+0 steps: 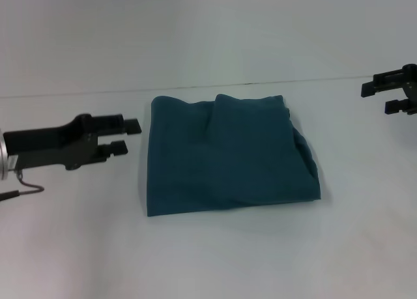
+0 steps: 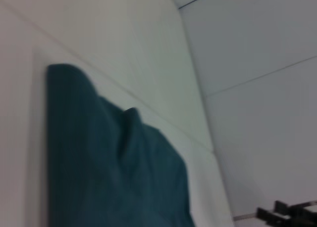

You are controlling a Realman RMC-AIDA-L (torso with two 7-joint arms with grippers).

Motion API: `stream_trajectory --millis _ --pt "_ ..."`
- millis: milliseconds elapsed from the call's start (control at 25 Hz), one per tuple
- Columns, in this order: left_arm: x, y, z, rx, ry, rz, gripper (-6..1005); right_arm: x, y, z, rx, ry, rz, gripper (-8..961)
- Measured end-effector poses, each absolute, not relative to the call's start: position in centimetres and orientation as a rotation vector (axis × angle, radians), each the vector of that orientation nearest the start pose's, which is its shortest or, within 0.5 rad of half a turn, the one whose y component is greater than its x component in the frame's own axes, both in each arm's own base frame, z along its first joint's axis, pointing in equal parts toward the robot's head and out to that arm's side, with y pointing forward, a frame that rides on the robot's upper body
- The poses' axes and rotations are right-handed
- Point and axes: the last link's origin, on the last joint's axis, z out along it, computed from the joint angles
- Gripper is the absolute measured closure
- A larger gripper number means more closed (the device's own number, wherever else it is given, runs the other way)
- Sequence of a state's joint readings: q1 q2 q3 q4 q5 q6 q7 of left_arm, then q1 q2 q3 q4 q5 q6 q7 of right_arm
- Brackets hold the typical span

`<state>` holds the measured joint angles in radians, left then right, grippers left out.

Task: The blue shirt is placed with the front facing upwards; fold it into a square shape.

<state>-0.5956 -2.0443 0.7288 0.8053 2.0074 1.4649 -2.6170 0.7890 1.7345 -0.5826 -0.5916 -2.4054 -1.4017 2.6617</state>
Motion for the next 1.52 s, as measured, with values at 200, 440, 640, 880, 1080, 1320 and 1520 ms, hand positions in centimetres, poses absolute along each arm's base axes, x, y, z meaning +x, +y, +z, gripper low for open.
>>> stream_trajectory --millis 200,440,640,880,1080,1320,1520 --pt "-25.0 37.5 2.6 -2.098 -2.011 -0.736 369 27.3 43.5 15.2 -1.894 1.864 0.322 159" --pt "-24.8 37.9 0.8 -2.114 -1.986 -0.634 367 27.3 43.6 15.7 -1.870 1.876 0.327 159" --pt "-24.4 39.2 -0.8 -2.147 -1.904 -0.511 365 27.2 43.5 15.9 -1.871 1.883 0.322 159" --pt "-24.0 40.7 -1.9 -2.178 -1.748 -0.450 362 27.2 43.4 15.6 -1.883 1.881 0.314 159" --pt "-23.7 41.3 -3.0 -2.181 -1.708 -0.352 360 27.2 43.4 15.5 -1.888 1.877 0.312 159" --pt "-23.6 41.7 -3.0 -2.151 -1.718 -0.354 169 27.2 43.5 15.5 -1.891 1.870 0.313 159" --pt "-23.3 41.8 -4.1 -2.144 -1.722 -0.340 105 27.1 43.6 15.4 -1.891 1.866 0.315 159"
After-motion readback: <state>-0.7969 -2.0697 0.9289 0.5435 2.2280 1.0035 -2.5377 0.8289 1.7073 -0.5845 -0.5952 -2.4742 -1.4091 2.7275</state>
